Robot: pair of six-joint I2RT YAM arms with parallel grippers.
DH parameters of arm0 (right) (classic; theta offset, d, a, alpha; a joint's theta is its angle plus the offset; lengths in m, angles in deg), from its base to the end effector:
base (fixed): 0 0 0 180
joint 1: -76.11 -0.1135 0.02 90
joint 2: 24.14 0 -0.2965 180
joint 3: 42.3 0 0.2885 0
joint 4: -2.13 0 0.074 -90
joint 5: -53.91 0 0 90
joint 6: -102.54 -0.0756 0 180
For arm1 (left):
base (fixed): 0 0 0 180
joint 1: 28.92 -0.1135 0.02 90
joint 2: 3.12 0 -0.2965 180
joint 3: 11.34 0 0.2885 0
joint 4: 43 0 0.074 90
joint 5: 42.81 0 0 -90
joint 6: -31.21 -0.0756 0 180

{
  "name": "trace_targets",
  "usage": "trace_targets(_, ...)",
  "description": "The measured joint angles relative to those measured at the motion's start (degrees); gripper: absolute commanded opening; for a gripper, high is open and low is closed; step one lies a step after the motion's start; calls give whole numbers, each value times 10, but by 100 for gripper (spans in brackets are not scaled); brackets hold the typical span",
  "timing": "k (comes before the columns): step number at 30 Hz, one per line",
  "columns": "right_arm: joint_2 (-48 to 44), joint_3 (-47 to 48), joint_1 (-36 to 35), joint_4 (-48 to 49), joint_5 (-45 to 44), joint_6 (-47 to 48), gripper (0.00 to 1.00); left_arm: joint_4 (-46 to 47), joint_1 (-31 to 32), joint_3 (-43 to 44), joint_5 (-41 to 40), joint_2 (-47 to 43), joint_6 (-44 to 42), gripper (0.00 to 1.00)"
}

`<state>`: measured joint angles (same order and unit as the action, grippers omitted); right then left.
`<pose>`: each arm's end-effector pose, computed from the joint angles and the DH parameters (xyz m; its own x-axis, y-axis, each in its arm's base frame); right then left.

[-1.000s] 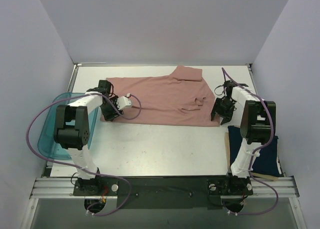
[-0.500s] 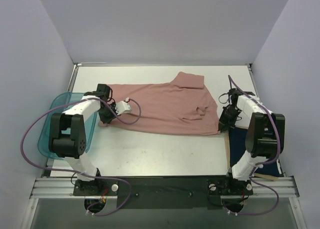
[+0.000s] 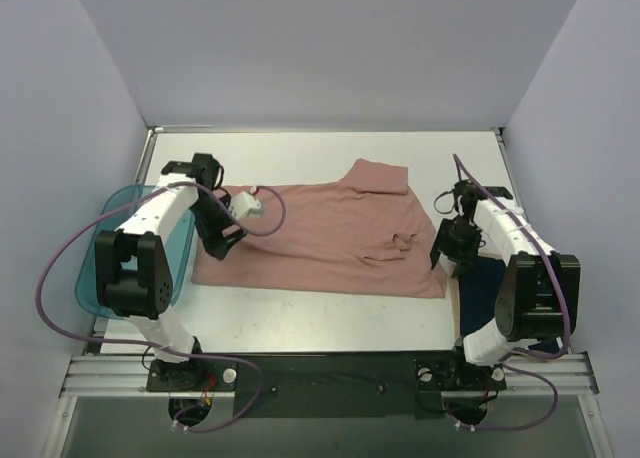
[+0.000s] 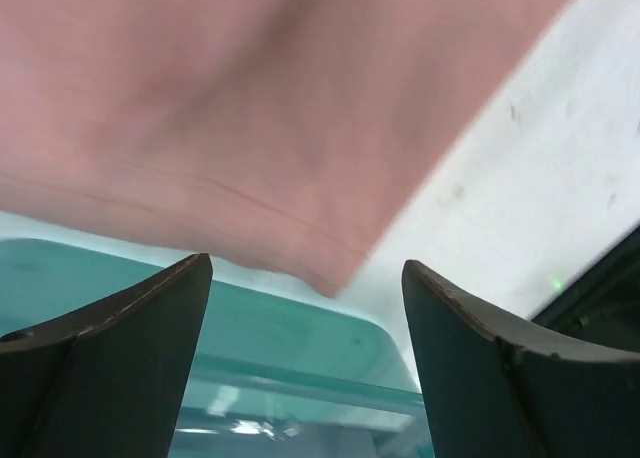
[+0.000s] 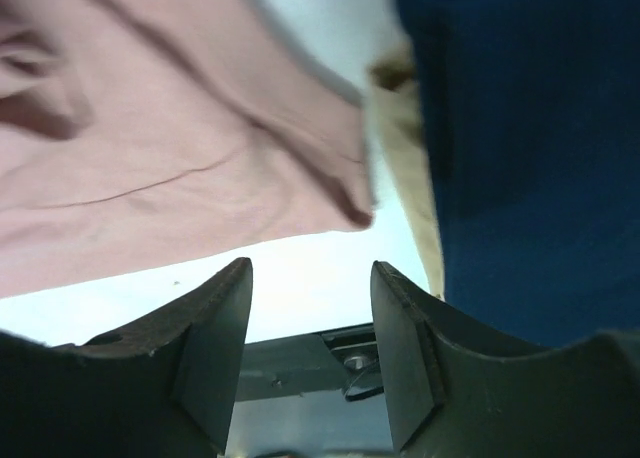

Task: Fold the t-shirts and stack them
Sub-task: Fold the flattened tshirt in 1/3 of the way

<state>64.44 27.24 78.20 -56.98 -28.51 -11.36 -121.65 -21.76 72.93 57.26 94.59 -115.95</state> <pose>0.3161 -0.0016 0.1700 -0.8905 0.4344 -0.1354 0.4045 0.8921 0.2012 0.3307 -0.0549 0.1919 -0.4399 0.8890 -0.1270 0.8962 0.4256 -0.1254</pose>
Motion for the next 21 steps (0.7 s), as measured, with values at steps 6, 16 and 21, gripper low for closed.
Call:
trace_targets(6,-8,64,-63,43,32,27,40,35,65,212,116,20,83,60)
trace_targets(16,127,165,11,152,134,1,42,256,347,339,243,201,270,77)
trace_targets(21,191,171,13,169,160,-34,45,346,398,388,217,320,333,79)
